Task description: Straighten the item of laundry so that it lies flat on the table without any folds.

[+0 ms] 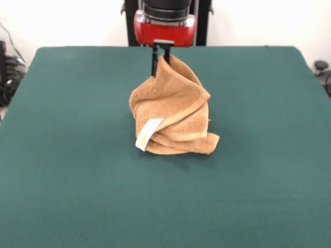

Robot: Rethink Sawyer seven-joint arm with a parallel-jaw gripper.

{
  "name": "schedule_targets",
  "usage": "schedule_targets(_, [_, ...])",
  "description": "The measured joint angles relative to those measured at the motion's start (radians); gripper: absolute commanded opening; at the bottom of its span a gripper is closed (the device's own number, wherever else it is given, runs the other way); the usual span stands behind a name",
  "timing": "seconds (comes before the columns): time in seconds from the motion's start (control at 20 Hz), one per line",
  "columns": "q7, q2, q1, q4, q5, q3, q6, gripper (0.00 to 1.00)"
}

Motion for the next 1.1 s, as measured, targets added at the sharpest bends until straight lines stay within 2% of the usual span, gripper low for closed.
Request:
schedule_targets(0.55, [0.000, -0.065, 0.003, 0.011, 0.000, 0.001, 0.104, 0.00])
schedule_targets(1.1, [0.000, -0.098, 0.003, 0.019, 0.020, 0.004, 0.120, 0.00])
